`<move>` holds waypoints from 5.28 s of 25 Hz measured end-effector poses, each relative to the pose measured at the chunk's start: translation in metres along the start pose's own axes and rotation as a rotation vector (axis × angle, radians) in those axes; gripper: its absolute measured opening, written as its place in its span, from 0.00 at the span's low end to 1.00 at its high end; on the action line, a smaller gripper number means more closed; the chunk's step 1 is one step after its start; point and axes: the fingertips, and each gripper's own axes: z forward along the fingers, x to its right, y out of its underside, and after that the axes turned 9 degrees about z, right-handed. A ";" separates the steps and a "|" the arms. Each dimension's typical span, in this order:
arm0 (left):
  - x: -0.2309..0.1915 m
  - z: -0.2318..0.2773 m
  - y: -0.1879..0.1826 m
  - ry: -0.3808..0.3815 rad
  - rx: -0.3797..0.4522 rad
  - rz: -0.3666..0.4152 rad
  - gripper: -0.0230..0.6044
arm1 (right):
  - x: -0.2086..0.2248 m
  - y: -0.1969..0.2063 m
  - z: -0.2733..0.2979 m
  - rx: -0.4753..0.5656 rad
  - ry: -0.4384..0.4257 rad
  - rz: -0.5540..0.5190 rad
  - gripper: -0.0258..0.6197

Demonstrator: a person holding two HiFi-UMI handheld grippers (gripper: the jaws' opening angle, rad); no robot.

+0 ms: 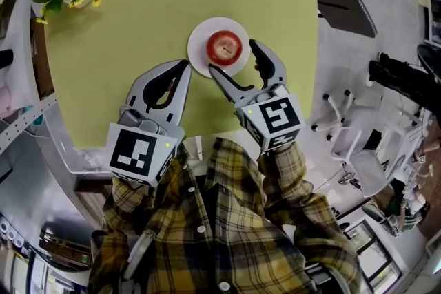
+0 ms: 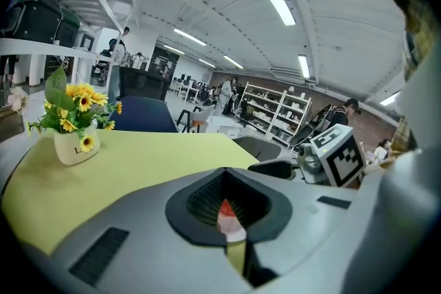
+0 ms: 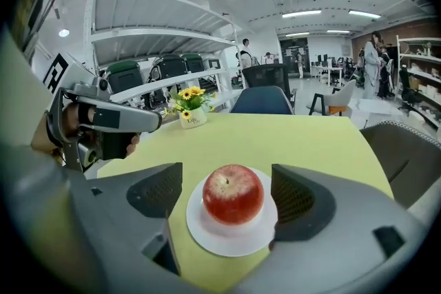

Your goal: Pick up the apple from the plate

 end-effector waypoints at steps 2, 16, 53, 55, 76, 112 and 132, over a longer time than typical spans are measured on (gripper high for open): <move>-0.002 0.002 0.004 -0.001 -0.005 -0.003 0.03 | 0.003 0.005 0.005 -0.012 0.001 -0.008 0.63; 0.001 0.011 0.032 0.012 -0.045 -0.035 0.03 | 0.012 0.036 0.031 -0.070 0.002 -0.026 0.65; -0.002 0.012 0.033 -0.009 -0.033 -0.064 0.03 | 0.015 0.037 0.036 -0.103 0.004 0.010 0.64; -0.002 0.012 0.025 -0.010 -0.020 -0.054 0.03 | 0.014 0.031 0.034 -0.106 -0.001 0.008 0.64; 0.028 -0.037 -0.104 -0.027 0.177 0.081 0.03 | -0.045 -0.063 -0.048 0.032 -0.068 -0.041 0.64; 0.030 -0.091 -0.123 -0.103 0.232 0.116 0.03 | -0.104 -0.093 -0.094 0.085 -0.200 -0.148 0.63; 0.039 -0.093 -0.123 -0.074 0.233 0.153 0.03 | -0.109 -0.089 -0.098 0.100 -0.222 -0.122 0.63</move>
